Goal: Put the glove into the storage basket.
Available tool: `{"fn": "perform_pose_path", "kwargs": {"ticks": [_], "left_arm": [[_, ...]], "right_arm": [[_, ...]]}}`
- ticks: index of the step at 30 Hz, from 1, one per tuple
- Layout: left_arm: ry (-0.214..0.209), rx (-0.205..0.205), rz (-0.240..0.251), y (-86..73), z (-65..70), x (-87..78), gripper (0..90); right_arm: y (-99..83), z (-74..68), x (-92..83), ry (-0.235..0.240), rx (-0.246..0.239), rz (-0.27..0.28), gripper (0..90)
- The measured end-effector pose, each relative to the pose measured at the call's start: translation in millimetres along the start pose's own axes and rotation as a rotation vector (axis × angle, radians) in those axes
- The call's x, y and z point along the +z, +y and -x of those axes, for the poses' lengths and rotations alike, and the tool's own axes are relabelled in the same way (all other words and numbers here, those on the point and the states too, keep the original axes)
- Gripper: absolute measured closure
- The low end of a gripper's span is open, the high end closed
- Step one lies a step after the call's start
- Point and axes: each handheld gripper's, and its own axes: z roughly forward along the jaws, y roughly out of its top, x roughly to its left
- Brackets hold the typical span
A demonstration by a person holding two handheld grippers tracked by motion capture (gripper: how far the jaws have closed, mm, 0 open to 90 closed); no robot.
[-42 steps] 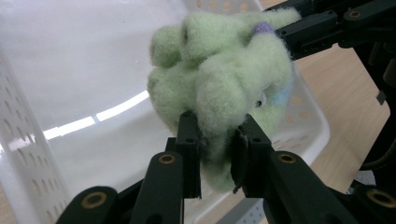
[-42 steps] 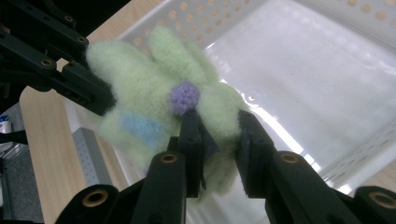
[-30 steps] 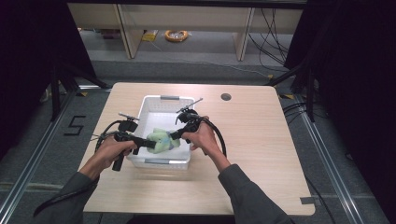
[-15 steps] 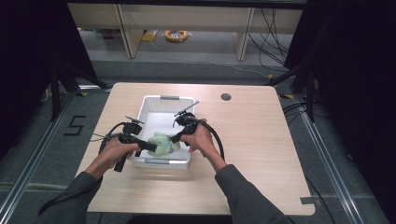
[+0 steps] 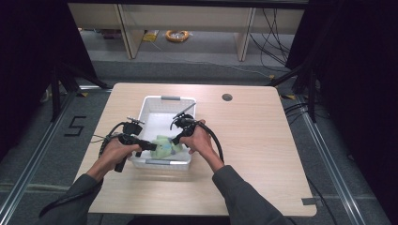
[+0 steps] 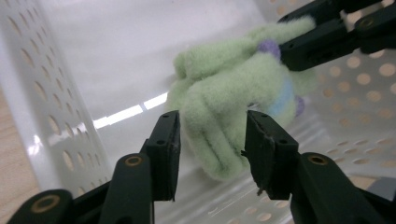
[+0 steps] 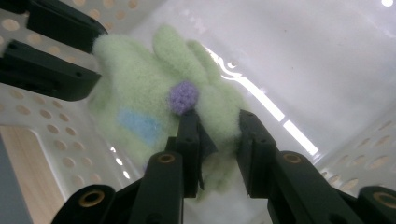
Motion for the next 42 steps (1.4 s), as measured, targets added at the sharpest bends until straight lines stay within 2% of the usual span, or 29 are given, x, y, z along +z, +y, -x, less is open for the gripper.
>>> {"fn": "perform_pose_path", "kwargs": {"ticks": [3, 6, 9, 13, 14, 16, 19, 22, 24, 26, 27, 28, 29, 30, 31, 32, 33, 34, 35, 37, 38, 39, 40, 41, 42], "left_arm": [[0.016, 0.017, 0.03, 1.1, 5.2, -5.8, 55.3], [0.005, 0.034, 0.031, 2.1, 9.7, -10.0, 55.2], [0.008, 0.029, 0.052, 2.0, 13.0, -12.1, 54.0], [0.014, 0.032, 0.052, 1.4, 11.9, -12.8, 53.9], [0.003, 0.03, 0.064, 0.9, 11.0, -12.4, 53.9], [0.003, 0.012, 0.074, 0.5, 11.7, -12.4, 53.6], [-0.005, 0.019, 0.068, -0.1, 13.1, -14.8, 50.4], [-0.009, 0.007, 0.084, -0.4, 17.0, -17.6, 45.8], [-0.004, 0.017, 0.088, -0.5, 19.9, -21.3, 45.1], [-0.011, 0.017, 0.1, -0.8, 22.4, -23.8, 43.8], [-0.019, 0.005, 0.119, -1.4, 24.1, -23.7, 42.3], [-0.019, 0.001, 0.118, -1.5, 25.9, -25.1, 41.3], [-0.027, 0.018, 0.112, -2.0, 26.9, -27.2, 40.6], [-0.035, 0.015, 0.123, -2.6, 29.2, -27.9, 40.6], [-0.043, 0.022, 0.125, -3.5, 31.7, -29.7, 40.3], [-0.047, 0.034, 0.13, -4.6, 34.0, -31.1, 40.3], [-0.059, 0.039, 0.133, -5.6, 36.3, -32.4, 40.1], [-0.063, 0.032, 0.146, -6.7, 39.4, -33.2, 39.5], [-0.067, 0.043, 0.144, -7.7, 41.4, -35.1, 38.9], [-0.078, 0.044, 0.155, -9.8, 47.1, -37.1, 37.7], [-0.084, 0.051, 0.156, -10.6, 49.7, -38.4, 37.6], [-0.09, 0.057, 0.166, -11.5, 52.5, -39.5, 37.5], [-0.1, 0.059, 0.173, -12.8, 56.5, -40.4, 37.2], [-0.108, 0.071, 0.169, -14.0, 59.3, -41.6, 36.8], [-0.112, 0.073, 0.174, -15.2, 61.9, -41.9, 36.2]], "right_arm": [[0.6, -0.1, 0.9, -0.008, 0.005, -0.01, 69.3], [0.9, 0.3, 0.5, -0.019, -0.001, -0.011, 66.3], [2.2, 2.1, -4.0, -0.055, -0.016, 0.001, 64.4], [2.8, 2.4, -10.0, -0.056, 0.0, 0.007, 64.6], [3.3, 2.5, -12.4, -0.052, 0.008, 0.01, 64.7], [3.7, 3.4, -16.8, -0.049, 0.006, 0.021, 64.8], [3.7, 4.5, -23.6, -0.047, 0.005, 0.042, 64.2], [2.7, 3.3, -30.2, -0.041, -0.004, 0.058, 63.1], [1.6, 2.0, -35.6, -0.038, -0.01, 0.074, 62.6], [0.2, 0.6, -41.6, -0.026, -0.013, 0.092, 61.4], [-0.7, 0.5, -44.5, -0.028, -0.023, 0.102, 60.5], [-2.0, -0.3, -47.5, -0.026, -0.022, 0.104, 59.9], [-5.1, -0.8, -53.3, -0.025, -0.034, 0.116, 57.4], [-5.1, -0.8, -53.3, -0.025, -0.034, 0.116, 57.4], [-9.7, -3.9, -60.9, -0.028, -0.01, 0.107, 56.1], [-9.7, -3.9, -60.9, -0.028, -0.01, 0.107, 56.1], [-11.8, -2.6, -63.4, -0.02, -0.046, 0.134, 55.4], [-14.5, -3.1, -67.5, -0.02, -0.042, 0.134, 54.4], [-17.2, -2.4, -70.5, -0.017, -0.065, 0.149, 53.5], [-23.5, -3.3, -77.5, -0.015, -0.062, 0.163, 53.0], [-27.0, -5.2, -81.4, -0.024, -0.025, 0.157, 52.7], [-29.9, -4.3, -83.5, -0.017, -0.05, 0.175, 52.5], [-33.4, -4.8, -87.1, -0.013, -0.047, 0.17, 51.9], [-37.2, -4.1, -89.6, 0.006, -0.066, 0.186, 51.7], [-40.8, -6.2, -93.6, -0.006, -0.029, 0.169, 51.5]]}}
